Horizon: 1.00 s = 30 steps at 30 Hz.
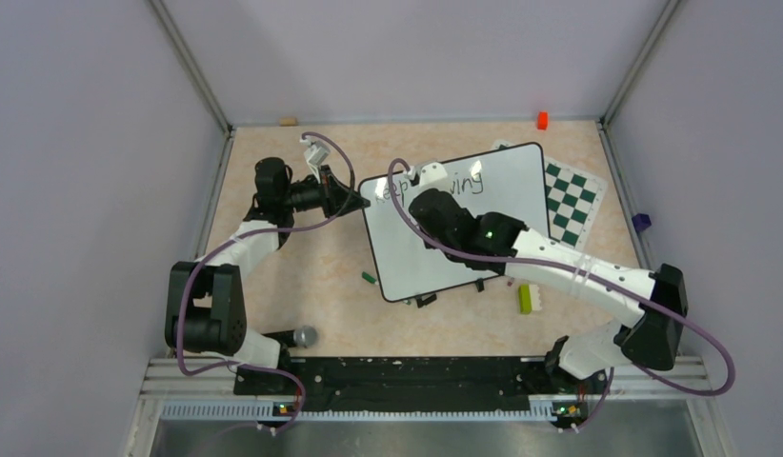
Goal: Write a sentence on the whiteboard
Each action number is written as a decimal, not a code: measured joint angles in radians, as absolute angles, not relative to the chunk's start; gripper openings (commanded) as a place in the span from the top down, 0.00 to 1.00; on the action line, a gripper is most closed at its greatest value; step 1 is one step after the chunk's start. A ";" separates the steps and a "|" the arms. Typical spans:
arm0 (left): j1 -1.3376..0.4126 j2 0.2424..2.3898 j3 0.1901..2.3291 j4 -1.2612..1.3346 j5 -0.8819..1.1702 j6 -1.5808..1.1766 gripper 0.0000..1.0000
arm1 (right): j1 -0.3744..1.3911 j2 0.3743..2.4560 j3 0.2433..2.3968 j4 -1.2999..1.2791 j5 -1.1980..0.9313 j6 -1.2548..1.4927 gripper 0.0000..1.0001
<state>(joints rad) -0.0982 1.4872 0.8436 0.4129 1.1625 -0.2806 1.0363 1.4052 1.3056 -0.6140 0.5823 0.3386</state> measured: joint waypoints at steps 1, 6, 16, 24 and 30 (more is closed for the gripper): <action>-0.098 1.487 0.844 0.413 1.163 -0.281 0.88 | 1.036 1.408 1.306 -0.614 0.582 0.337 1.00; -0.098 1.487 0.844 0.412 1.163 -0.280 0.88 | 1.033 1.421 1.305 -0.614 0.581 0.333 1.00; -0.098 1.487 0.846 0.407 1.163 -0.274 0.88 | 1.016 1.423 1.304 -0.611 0.581 0.333 1.00; -0.098 1.487 0.846 0.405 1.163 -0.274 0.88 | 1.010 1.441 1.304 -0.596 0.580 0.331 1.00; -0.098 1.487 0.848 0.401 1.163 -0.273 0.88 | 1.009 1.444 1.304 -0.591 0.580 0.324 1.00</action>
<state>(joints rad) -0.0982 1.4872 0.8478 0.4011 1.1629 -0.2733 1.0092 1.4437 1.3041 -0.5907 0.5800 0.3237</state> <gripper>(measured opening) 0.143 0.098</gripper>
